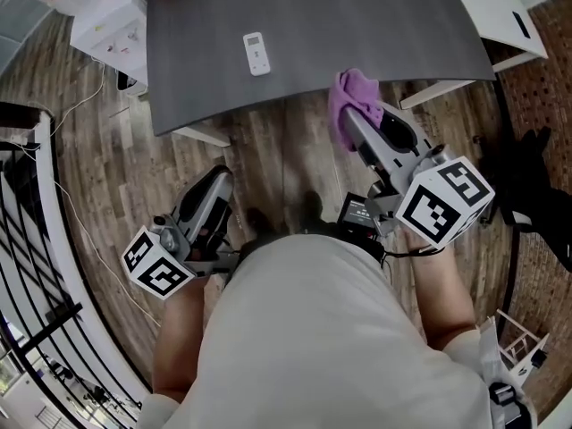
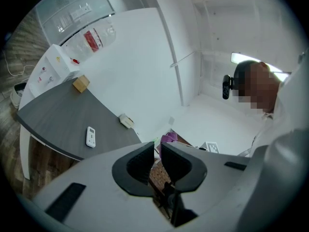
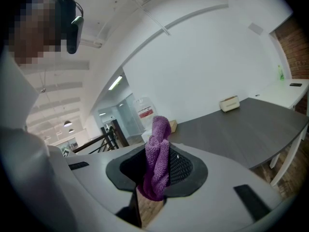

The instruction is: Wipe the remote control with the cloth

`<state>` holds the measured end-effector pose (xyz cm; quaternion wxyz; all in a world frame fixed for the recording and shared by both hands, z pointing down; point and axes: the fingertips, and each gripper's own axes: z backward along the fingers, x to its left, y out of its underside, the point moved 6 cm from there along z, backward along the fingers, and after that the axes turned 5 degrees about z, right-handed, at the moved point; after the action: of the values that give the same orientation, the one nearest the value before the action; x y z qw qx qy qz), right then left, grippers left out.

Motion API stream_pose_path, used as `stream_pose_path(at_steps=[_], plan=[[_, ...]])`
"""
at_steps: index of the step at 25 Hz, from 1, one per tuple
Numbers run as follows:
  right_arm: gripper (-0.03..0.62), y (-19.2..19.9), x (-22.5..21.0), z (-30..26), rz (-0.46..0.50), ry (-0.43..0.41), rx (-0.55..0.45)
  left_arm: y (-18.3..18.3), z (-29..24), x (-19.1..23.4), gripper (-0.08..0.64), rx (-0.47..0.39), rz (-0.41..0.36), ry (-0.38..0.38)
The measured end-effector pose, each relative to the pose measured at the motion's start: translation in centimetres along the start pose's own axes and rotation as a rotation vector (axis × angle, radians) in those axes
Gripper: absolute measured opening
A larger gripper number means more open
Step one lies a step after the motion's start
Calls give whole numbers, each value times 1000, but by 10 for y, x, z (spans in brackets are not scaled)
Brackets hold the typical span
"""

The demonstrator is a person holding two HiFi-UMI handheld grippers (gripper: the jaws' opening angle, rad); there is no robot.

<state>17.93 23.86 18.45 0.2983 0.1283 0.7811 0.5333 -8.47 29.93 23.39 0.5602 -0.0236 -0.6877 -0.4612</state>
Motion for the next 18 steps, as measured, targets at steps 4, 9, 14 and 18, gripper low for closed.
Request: stream_pose_path(at_steps=[4,9,14,18], plan=[[100,-4,11,-6,22,3,-7,-5,9,2,46,-9,1,11],[100,3,20,-3,26,15,5,-3,16,4,46,-7,21,16],[100,9,25,4,35,23,17,0,20,4,46,-7,40,20],[98,17,21,13,26,40,29,7,20,5,44,-1,52,13]])
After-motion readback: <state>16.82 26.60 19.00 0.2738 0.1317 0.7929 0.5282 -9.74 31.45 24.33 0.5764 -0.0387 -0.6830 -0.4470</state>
